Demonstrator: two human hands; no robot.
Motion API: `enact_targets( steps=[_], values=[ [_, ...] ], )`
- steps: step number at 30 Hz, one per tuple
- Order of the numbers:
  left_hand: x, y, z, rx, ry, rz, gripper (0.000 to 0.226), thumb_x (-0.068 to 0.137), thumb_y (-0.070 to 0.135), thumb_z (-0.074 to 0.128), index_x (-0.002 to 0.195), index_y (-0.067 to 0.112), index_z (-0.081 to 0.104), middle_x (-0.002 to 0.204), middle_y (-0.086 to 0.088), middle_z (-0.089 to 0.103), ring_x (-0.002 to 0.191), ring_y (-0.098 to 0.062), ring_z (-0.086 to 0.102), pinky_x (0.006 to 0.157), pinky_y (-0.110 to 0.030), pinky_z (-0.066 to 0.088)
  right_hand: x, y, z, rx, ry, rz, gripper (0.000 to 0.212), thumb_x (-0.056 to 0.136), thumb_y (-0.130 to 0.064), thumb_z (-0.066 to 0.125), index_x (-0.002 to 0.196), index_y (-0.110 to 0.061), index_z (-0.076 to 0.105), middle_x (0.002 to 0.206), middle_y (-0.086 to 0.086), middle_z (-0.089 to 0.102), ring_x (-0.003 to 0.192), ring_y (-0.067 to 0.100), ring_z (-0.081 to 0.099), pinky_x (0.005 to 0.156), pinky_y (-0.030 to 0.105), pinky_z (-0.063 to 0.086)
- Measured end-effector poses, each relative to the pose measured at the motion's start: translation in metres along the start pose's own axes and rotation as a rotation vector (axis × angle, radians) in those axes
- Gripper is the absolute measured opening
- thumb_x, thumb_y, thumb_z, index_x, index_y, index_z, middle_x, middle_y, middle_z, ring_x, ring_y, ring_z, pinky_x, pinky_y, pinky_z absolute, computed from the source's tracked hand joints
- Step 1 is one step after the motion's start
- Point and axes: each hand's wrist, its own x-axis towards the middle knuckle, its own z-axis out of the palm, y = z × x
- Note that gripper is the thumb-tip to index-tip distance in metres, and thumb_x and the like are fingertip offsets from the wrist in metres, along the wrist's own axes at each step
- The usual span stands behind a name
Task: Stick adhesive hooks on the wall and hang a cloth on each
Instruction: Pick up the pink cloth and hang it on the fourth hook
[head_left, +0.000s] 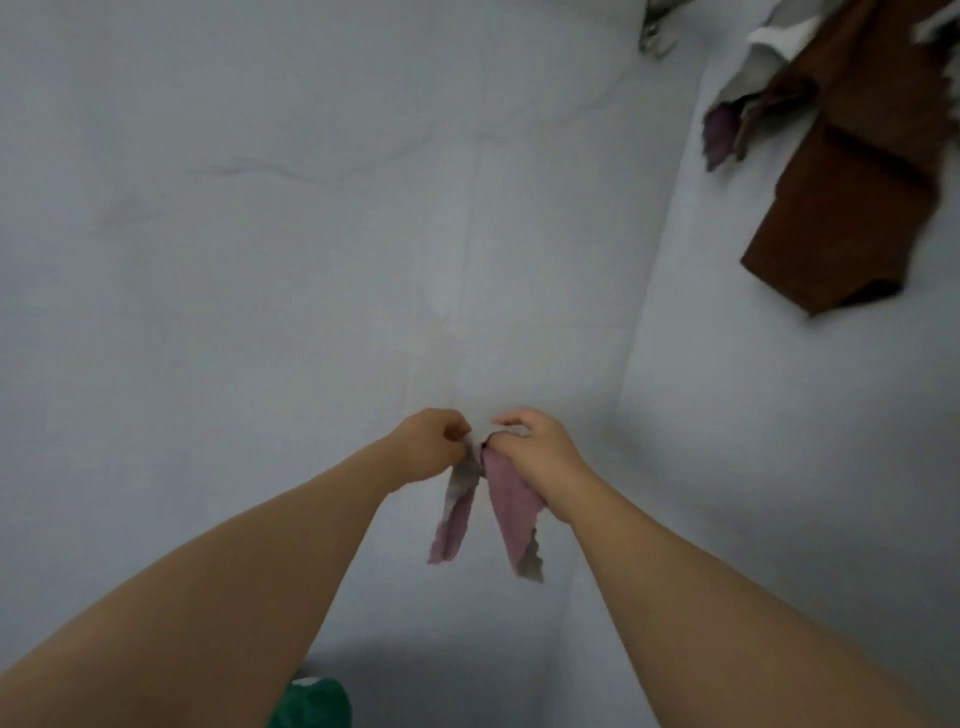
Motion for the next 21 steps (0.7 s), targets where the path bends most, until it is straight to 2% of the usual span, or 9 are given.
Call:
enact_targets(
  steps=[3,4,6,9,12,15,17,19,21],
  values=[
    [0.004,0.058,-0.01,-0.053,0.064,0.107,0.018,0.09,0.002,0.042,0.082,0.006,0.059,0.081,-0.01,0.054,0.08,-0.021,0.047,0.06,-0.023,0.038,-0.01,-0.031,-0.053,-0.023,0.033,-0.094,0.019,0.086,-0.014,0.061,0.104,-0.016,0.068,0.095,0.002,0.063,0.09,0.015,0.059,0.08,0.025,0.048],
    [0.004,0.076,-0.014,-0.084,0.083,0.142,0.024,0.091,0.002,0.039,0.074,0.006,0.056,0.075,-0.009,0.052,0.076,-0.021,0.046,0.057,-0.022,0.036,-0.014,-0.043,-0.07,-0.03,0.028,-0.122,0.017,0.087,-0.014,0.06,0.101,-0.014,0.069,0.095,0.004,0.065,0.09,0.015,0.059,0.083,0.027,0.048],
    [0.005,0.12,-0.02,-0.185,0.093,0.238,0.033,0.091,0.0,0.036,0.063,0.011,0.049,0.066,-0.005,0.048,0.068,-0.019,0.042,0.056,-0.023,0.035,-0.025,-0.067,-0.109,-0.085,0.068,-0.178,0.014,0.089,-0.015,0.057,0.092,-0.013,0.07,0.092,0.008,0.068,0.085,0.015,0.059,0.079,0.027,0.048],
    [-0.002,0.179,-0.026,-0.337,0.126,0.392,0.027,0.091,0.009,0.042,0.065,0.014,0.048,0.067,-0.003,0.049,0.069,-0.019,0.044,0.062,-0.023,0.038,-0.038,-0.1,-0.166,-0.173,0.171,-0.231,0.014,0.089,-0.013,0.057,0.087,-0.009,0.07,0.081,0.006,0.065,0.075,0.013,0.056,0.065,0.019,0.045],
    [-0.019,0.234,-0.03,-0.44,0.094,0.549,0.022,0.084,0.033,0.065,0.077,0.017,0.052,0.072,-0.002,0.057,0.067,-0.015,0.053,0.065,-0.029,0.044,-0.063,-0.129,-0.221,-0.286,0.273,-0.266,0.019,0.086,-0.011,0.061,0.098,0.001,0.07,0.087,0.009,0.064,0.079,0.014,0.055,0.067,0.019,0.044],
    [-0.032,0.28,-0.034,-0.362,-0.016,0.728,0.03,0.072,0.024,0.078,0.085,0.02,0.052,0.07,0.002,0.052,0.063,-0.01,0.049,0.062,-0.024,0.043,-0.093,-0.157,-0.263,-0.469,0.359,-0.265,0.021,0.087,-0.011,0.059,0.102,0.0,0.069,0.094,0.009,0.065,0.084,0.012,0.053,0.073,0.019,0.042],
    [-0.042,0.309,-0.037,-0.312,-0.08,0.807,0.026,0.075,0.014,0.075,0.085,0.02,0.052,0.072,0.004,0.05,0.065,-0.007,0.047,0.063,-0.019,0.042,-0.113,-0.173,-0.289,-0.548,0.404,-0.199,0.017,0.087,-0.014,0.06,0.097,-0.004,0.069,0.09,0.006,0.062,0.088,0.015,0.052,0.079,0.023,0.039],
    [-0.047,0.333,-0.042,-0.289,-0.134,0.848,0.015,0.083,0.014,0.066,0.078,0.02,0.053,0.073,0.004,0.052,0.068,-0.007,0.049,0.064,-0.018,0.043,-0.135,-0.188,-0.311,-0.545,0.448,-0.131,0.011,0.083,-0.019,0.066,0.085,-0.009,0.07,0.084,0.004,0.063,0.086,0.018,0.057,0.079,0.027,0.046],
    [-0.051,0.349,-0.048,-0.281,-0.212,0.812,0.014,0.089,0.019,0.059,0.075,0.02,0.06,0.078,0.002,0.059,0.074,-0.011,0.055,0.069,-0.02,0.047,-0.153,-0.199,-0.326,-0.542,0.446,-0.075,0.013,0.081,-0.027,0.069,0.083,-0.014,0.071,0.087,0.002,0.067,0.082,0.018,0.062,0.072,0.027,0.051]
  ],
)
